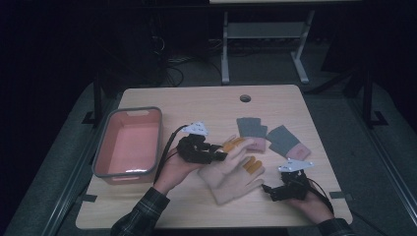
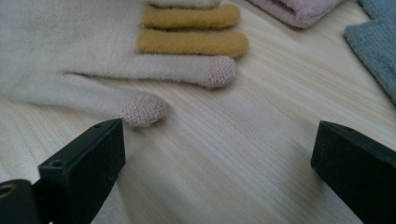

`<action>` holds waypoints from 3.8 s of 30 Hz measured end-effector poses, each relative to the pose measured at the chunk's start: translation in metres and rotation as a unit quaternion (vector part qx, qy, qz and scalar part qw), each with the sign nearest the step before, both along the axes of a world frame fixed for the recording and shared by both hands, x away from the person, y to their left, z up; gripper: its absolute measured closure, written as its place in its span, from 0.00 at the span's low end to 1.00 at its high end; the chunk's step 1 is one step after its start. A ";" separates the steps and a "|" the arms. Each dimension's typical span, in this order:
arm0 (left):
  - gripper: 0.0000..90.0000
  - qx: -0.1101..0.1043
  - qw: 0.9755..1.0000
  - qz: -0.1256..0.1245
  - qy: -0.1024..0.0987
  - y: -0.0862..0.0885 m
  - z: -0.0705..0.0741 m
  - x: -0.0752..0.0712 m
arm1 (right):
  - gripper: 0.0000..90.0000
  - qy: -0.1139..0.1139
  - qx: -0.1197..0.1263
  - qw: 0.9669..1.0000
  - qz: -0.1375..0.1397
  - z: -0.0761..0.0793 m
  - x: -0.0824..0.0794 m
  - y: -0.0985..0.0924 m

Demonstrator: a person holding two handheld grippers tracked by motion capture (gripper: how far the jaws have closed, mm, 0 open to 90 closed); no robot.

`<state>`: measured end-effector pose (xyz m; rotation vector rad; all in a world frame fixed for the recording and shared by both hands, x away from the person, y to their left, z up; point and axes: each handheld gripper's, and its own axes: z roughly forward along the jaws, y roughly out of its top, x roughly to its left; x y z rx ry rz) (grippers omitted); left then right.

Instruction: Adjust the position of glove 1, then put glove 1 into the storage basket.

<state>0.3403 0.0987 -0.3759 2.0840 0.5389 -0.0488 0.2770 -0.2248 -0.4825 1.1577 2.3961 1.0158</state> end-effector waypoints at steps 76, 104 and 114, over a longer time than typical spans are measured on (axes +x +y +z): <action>0.36 0.129 0.991 -0.028 0.008 -0.042 -0.088 -0.029 | 0.03 0.001 0.000 1.000 0.003 0.000 0.000 0.000; 0.87 0.070 0.995 -0.035 0.055 -0.030 -0.075 -0.019 | 0.03 0.001 -0.001 1.000 0.005 0.000 0.001 0.000; 0.87 0.039 0.998 -0.032 0.048 -0.019 -0.053 -0.016 | 0.03 0.000 -0.003 1.000 0.007 0.000 0.000 -0.001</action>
